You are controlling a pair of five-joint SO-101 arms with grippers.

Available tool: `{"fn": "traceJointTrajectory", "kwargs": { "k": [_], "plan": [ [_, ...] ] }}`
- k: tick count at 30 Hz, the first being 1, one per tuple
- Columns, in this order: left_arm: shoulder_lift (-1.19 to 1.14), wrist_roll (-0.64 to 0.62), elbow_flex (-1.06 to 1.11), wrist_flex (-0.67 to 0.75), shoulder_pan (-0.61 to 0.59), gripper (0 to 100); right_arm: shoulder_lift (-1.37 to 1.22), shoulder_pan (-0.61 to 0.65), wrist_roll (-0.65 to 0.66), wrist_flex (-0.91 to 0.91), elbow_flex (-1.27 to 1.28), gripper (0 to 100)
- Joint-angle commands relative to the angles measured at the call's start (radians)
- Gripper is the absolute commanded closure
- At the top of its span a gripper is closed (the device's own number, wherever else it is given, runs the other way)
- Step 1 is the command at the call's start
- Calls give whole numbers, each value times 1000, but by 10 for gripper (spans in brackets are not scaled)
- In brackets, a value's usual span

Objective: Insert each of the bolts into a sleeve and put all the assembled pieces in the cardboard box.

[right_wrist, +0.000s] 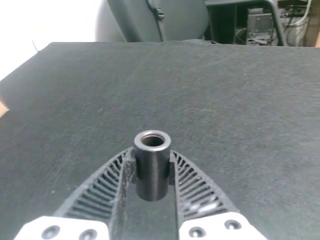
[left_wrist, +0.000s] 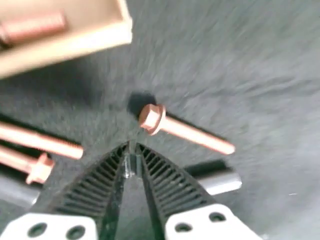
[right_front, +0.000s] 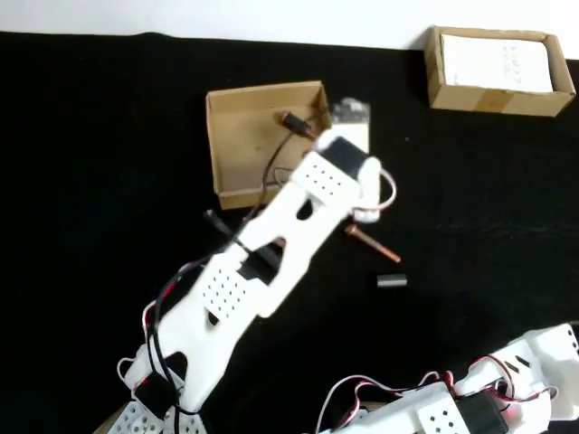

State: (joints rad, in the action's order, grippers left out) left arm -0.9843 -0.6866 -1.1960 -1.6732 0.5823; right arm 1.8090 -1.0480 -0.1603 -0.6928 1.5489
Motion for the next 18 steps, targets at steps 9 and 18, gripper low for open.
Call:
{"fn": "traceJointTrajectory", "kwargs": {
  "k": [9, 18],
  "plan": [
    [8, -147, -208, -89, 108, 758, 16, 113, 12, 19, 2, 991],
    [-145, -193, -211, -66, 64, 686, 16, 110, 12, 18, 2, 991]
  ]
}}
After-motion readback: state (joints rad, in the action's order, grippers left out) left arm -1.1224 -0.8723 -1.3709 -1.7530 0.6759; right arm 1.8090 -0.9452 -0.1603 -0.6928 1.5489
